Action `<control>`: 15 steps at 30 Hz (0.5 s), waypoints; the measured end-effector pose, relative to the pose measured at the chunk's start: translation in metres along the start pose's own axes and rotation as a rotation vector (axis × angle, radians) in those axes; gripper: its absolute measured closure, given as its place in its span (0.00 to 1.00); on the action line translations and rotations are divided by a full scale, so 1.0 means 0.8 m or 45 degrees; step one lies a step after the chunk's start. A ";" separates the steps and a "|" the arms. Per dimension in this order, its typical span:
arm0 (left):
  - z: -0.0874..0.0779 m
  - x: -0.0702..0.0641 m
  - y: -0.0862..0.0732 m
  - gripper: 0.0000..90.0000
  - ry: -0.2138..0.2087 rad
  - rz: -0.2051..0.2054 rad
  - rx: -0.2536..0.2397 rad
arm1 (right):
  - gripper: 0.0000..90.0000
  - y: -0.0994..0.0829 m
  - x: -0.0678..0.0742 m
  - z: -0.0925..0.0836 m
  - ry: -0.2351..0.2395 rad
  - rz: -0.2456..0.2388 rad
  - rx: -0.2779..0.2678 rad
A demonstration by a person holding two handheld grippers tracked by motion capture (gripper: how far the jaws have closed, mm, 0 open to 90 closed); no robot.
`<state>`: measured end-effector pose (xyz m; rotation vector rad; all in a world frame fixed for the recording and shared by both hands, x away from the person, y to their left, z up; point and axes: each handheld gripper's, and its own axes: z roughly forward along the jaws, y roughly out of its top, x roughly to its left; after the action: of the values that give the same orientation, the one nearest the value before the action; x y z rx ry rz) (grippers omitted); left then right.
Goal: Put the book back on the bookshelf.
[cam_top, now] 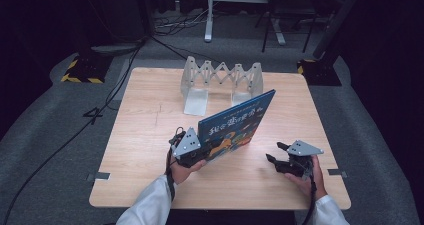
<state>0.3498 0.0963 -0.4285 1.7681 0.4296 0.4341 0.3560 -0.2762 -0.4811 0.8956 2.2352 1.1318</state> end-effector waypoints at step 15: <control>-0.023 0.013 0.012 0.92 0.175 0.070 0.027 | 0.40 -0.018 -0.002 0.009 0.006 0.000 0.087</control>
<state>0.3503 0.1151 -0.4143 1.7802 0.4847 0.5948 0.3571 -0.2801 -0.4970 0.9215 2.2896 1.0641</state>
